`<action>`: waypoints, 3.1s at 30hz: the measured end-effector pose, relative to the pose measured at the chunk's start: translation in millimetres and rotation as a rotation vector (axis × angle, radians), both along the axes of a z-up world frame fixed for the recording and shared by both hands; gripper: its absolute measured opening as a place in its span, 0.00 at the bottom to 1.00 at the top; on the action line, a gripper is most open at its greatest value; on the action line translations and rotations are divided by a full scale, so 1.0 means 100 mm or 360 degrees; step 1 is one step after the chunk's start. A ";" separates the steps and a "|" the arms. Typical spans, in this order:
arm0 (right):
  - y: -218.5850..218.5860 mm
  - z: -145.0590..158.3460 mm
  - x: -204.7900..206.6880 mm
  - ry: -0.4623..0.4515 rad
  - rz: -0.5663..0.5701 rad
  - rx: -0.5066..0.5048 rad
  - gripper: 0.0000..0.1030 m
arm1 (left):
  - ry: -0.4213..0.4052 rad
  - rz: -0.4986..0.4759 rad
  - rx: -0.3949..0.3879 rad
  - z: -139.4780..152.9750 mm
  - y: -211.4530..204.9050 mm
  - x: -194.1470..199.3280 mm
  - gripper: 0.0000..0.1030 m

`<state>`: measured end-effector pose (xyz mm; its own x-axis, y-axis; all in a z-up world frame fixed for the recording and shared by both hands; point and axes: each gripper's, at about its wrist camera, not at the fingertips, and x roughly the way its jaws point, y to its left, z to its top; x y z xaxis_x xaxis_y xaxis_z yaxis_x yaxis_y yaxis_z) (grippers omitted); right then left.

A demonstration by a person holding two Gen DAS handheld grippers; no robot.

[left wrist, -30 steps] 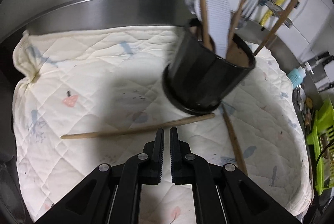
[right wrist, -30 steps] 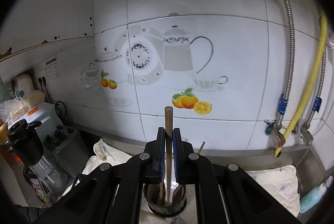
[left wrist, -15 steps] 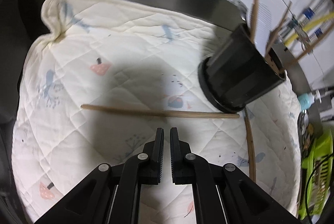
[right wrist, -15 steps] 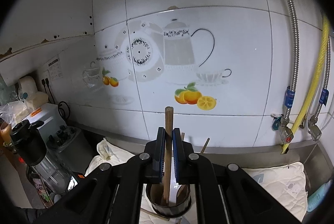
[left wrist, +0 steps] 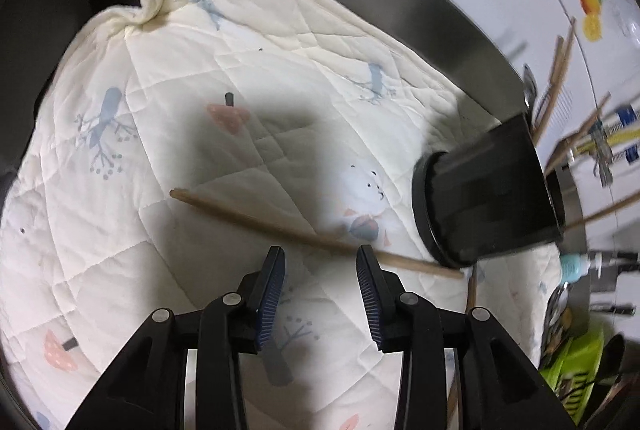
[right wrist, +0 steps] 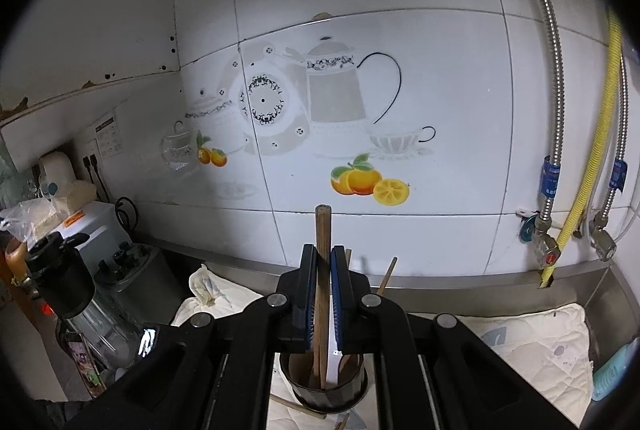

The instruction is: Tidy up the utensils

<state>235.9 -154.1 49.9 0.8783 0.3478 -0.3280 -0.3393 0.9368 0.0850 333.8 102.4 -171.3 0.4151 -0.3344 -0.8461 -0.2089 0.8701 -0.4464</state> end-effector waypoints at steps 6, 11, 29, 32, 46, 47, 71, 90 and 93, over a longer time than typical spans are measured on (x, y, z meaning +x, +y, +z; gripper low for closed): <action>0.00 0.00 0.09 -0.0050 -0.0012 -0.0008 0.09 | 0.0067 0.0148 -0.0095 -0.09 0.01 0.16 0.39; 0.02 -0.17 0.14 -0.0073 -0.0011 -0.0062 0.09 | 0.0103 0.0235 -0.0089 -0.10 -0.02 0.27 0.39; -0.12 -0.54 0.23 0.0092 -0.0023 -0.0036 0.09 | 0.0344 0.0617 -0.0067 -0.13 0.05 0.54 0.16; -0.13 -0.55 0.22 0.0096 -0.0023 -0.0030 0.09 | 0.0348 0.0610 -0.0028 -0.12 0.02 0.58 0.15; -0.16 -0.55 0.23 0.0135 -0.0001 0.0025 0.10 | 0.0260 0.0488 -0.0099 -0.08 0.06 0.56 0.00; -0.18 -0.55 0.23 0.0137 -0.0005 0.0031 0.10 | 0.0253 0.0488 -0.0098 -0.09 0.07 0.55 0.00; -0.30 -0.94 -0.08 0.0379 -0.0025 0.0036 0.32 | 0.0275 0.0340 -0.0113 -0.16 0.02 0.41 0.01; 0.07 -2.07 0.08 0.0916 0.0017 -0.0148 0.16 | 0.0282 0.0224 -0.0158 -0.15 0.00 0.11 0.01; 0.28 -1.98 0.06 0.0840 0.0124 -0.0282 0.16 | 0.0280 0.0241 -0.0165 -0.15 0.06 0.10 0.01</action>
